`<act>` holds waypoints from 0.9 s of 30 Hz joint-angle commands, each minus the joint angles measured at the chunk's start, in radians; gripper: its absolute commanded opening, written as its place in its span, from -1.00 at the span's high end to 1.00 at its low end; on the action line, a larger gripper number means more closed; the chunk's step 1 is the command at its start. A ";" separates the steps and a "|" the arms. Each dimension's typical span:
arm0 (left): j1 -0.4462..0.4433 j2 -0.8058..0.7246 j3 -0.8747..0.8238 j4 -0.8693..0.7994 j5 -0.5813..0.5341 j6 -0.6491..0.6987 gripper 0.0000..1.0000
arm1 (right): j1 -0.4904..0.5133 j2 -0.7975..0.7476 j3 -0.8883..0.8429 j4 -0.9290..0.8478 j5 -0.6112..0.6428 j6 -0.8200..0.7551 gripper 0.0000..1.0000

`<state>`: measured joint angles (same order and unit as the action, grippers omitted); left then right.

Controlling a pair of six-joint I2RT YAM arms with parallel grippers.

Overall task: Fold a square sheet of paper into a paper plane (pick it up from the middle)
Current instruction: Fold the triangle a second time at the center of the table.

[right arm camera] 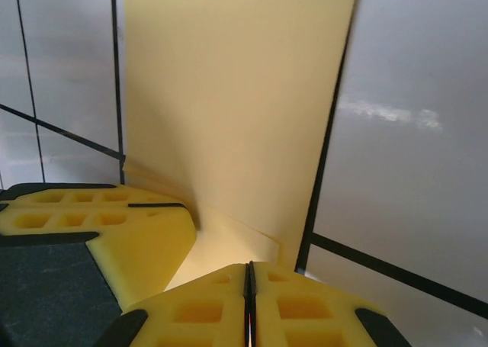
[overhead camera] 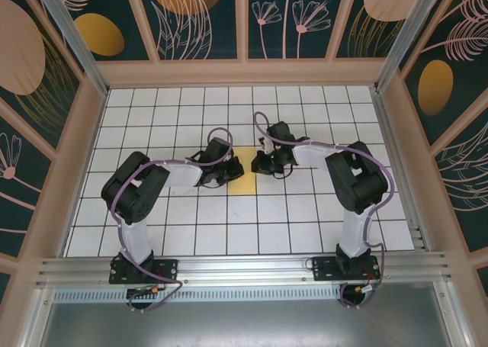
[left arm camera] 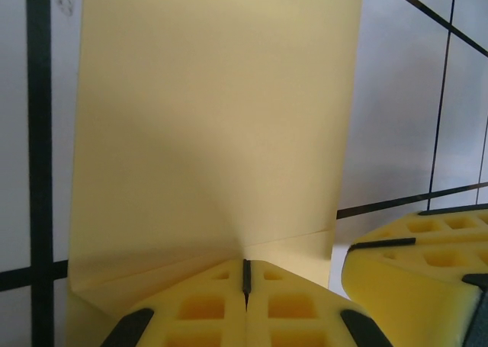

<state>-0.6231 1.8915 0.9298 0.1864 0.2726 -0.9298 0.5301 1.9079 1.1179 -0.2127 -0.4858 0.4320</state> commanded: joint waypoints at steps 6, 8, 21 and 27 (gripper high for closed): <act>-0.003 0.034 0.010 -0.054 -0.016 -0.002 1.00 | 0.004 -0.065 -0.025 0.012 0.021 0.001 0.79; -0.003 0.033 0.004 -0.050 -0.018 0.000 1.00 | 0.005 -0.093 -0.052 0.024 0.044 0.017 0.83; -0.003 0.033 -0.022 -0.048 -0.031 0.013 1.00 | 0.054 -0.173 -0.179 0.112 0.078 0.113 1.00; -0.003 0.035 -0.016 -0.045 -0.027 0.015 0.99 | 0.083 -0.103 -0.146 0.092 0.020 0.093 1.00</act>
<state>-0.6231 1.8946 0.9340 0.1799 0.2726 -0.9291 0.6033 1.7657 0.9493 -0.1188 -0.4267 0.5304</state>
